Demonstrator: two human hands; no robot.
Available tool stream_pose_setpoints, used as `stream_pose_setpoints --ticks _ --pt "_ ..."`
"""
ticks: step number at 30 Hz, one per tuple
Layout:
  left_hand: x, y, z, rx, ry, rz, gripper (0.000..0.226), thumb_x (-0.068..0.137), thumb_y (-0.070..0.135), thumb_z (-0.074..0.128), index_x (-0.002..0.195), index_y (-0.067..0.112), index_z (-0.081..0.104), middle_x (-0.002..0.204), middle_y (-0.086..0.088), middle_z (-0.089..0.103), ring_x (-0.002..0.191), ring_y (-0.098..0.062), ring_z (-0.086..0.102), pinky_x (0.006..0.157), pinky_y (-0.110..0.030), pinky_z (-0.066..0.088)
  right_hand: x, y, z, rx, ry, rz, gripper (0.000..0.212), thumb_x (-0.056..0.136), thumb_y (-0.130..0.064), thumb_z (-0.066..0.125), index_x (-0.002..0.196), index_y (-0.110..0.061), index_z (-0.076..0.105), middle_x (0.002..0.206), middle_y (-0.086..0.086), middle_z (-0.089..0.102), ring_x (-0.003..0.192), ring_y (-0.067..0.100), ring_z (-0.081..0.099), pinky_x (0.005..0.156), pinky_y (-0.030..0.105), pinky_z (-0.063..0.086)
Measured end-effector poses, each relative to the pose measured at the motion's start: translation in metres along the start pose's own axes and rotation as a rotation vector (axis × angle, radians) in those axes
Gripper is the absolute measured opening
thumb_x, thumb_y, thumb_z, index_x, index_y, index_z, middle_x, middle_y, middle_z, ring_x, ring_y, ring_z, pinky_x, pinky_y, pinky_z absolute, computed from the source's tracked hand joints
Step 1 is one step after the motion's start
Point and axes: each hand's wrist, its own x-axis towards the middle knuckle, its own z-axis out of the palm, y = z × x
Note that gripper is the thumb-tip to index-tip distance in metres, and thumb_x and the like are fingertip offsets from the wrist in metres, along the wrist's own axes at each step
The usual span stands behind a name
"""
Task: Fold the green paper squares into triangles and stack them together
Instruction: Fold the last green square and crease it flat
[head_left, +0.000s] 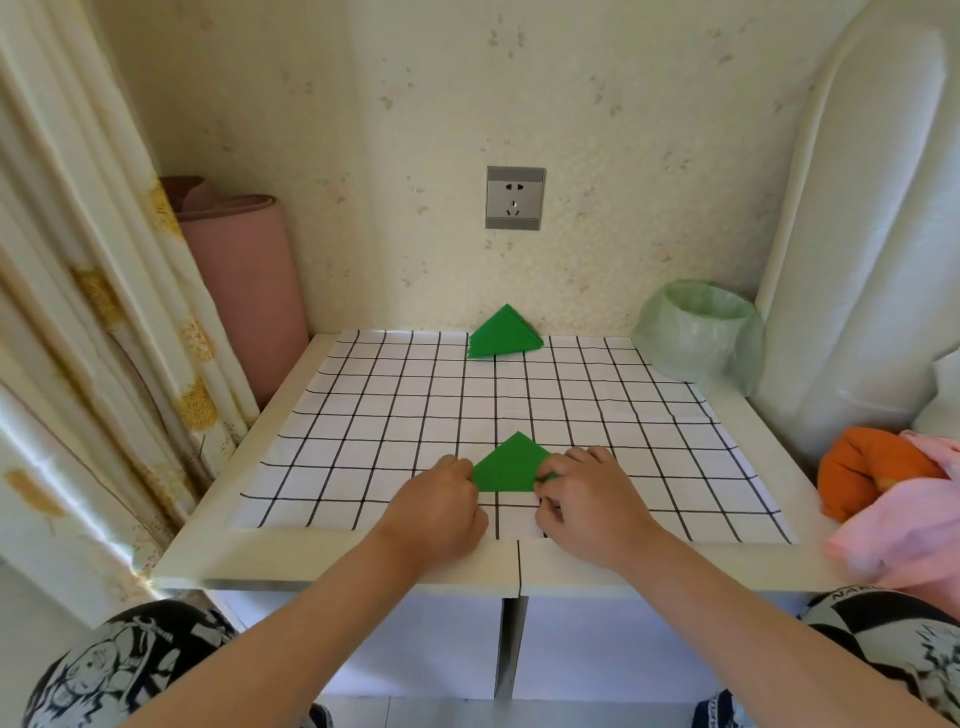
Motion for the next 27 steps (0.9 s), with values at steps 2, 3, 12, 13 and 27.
stream_pose_setpoints --ticks 2,3,12,13,27 --pt "-0.003 -0.004 0.0 0.01 -0.012 -0.032 0.033 0.092 0.028 0.039 0.09 0.011 0.067 0.098 0.0 0.053 0.096 -0.017 0.049 0.069 -0.029 0.042 0.0 0.0 0.001 0.008 0.003 0.009 0.039 0.079 -0.035 0.041 0.075 -0.027 0.078 0.089 -0.015 0.067 0.077 0.016 0.057 0.078 0.037 0.046" --pt "-0.005 -0.006 0.0 0.007 -0.022 -0.058 0.033 0.093 0.028 0.039 0.09 0.011 0.066 0.097 0.0 0.052 0.095 -0.017 0.05 0.068 -0.028 0.04 0.0 0.0 0.002 0.014 0.006 0.012 0.039 0.079 -0.035 0.041 0.075 -0.027 0.078 0.09 -0.015 0.067 0.077 0.016 0.057 0.078 0.036 0.045" --pt "-0.01 -0.004 -0.011 0.019 -0.051 -0.235 0.028 0.096 0.024 0.039 0.102 0.012 0.063 0.107 -0.002 0.052 0.095 -0.019 0.052 0.071 -0.027 0.045 -0.001 0.002 0.006 0.071 0.048 0.024 0.035 0.078 -0.034 0.043 0.07 -0.027 0.076 0.09 -0.015 0.066 0.076 0.015 0.056 0.077 0.034 0.044" --pt "-0.01 -0.002 -0.012 0.043 -0.06 -0.243 0.029 0.097 0.024 0.038 0.104 0.011 0.062 0.107 -0.003 0.051 0.094 -0.019 0.051 0.073 -0.027 0.046 -0.001 0.002 0.006 0.078 0.051 0.025 0.035 0.078 -0.034 0.043 0.07 -0.027 0.076 0.09 -0.015 0.066 0.077 0.015 0.057 0.077 0.034 0.044" --pt "0.021 0.028 0.012 -0.117 -0.013 0.16 0.032 0.097 0.034 0.041 0.1 0.014 0.066 0.111 0.003 0.058 0.102 -0.017 0.054 0.067 -0.027 0.039 -0.002 0.003 0.01 0.073 0.031 -0.017 0.035 0.082 -0.031 0.041 0.075 -0.021 0.074 0.091 -0.007 0.065 0.085 0.019 0.056 0.082 0.036 0.045"
